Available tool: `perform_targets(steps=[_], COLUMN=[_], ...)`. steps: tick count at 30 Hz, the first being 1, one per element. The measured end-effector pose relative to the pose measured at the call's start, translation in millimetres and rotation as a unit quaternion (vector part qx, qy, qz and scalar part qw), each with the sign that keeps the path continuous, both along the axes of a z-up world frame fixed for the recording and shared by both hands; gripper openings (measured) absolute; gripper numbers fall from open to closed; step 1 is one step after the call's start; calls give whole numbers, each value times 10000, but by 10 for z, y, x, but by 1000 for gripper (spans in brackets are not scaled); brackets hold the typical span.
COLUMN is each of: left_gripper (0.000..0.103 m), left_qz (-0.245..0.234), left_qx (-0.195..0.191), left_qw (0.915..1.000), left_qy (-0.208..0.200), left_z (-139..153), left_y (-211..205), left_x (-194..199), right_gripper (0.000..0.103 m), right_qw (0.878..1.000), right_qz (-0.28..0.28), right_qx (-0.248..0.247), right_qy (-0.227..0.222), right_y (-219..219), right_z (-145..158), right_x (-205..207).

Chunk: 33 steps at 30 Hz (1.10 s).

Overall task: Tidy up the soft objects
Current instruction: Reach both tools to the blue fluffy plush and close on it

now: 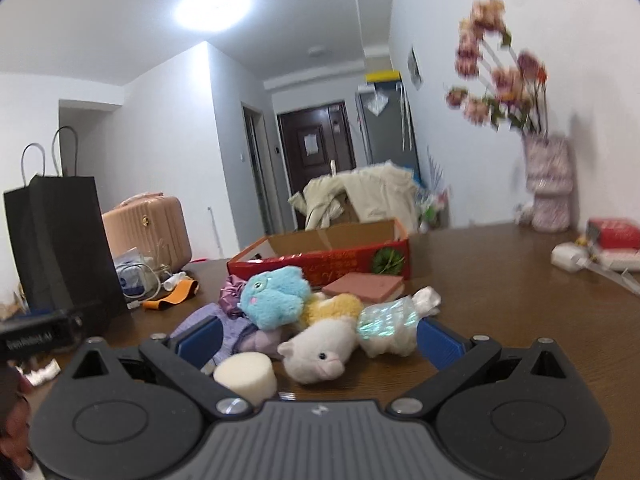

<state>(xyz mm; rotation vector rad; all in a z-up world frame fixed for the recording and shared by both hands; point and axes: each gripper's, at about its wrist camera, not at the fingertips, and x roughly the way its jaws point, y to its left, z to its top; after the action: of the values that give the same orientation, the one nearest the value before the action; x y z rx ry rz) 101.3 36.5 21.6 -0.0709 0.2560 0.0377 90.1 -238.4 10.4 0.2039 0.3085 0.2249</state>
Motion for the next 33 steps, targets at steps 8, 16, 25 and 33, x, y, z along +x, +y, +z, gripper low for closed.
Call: perform_targets(steps=[8,16,25,33], left_gripper=[103,92,56,34], left_qz=[-274,-1176,-1707,-1972], left_qx=[-181,-393,-884,-1187], left_qw=[9984,9898,9728,9638], left_qy=[462,700,1296,1348], left_z=[-132,-74,-285,-320], left_y=[97,-219,-418,-398], left_x=[444,1037,1668,1765], right_gripper=[100,74,55,31], right_qw=[9991,9979,9896,9773], right_qz=[360,505,1017,1473], right_qx=[-114,124,550,1060], right_qy=[192,391,860,1096], right_y=[283,244,187,130], right_z=[-51,-6,-160,-304], right_x=[484,1186,1972,2155])
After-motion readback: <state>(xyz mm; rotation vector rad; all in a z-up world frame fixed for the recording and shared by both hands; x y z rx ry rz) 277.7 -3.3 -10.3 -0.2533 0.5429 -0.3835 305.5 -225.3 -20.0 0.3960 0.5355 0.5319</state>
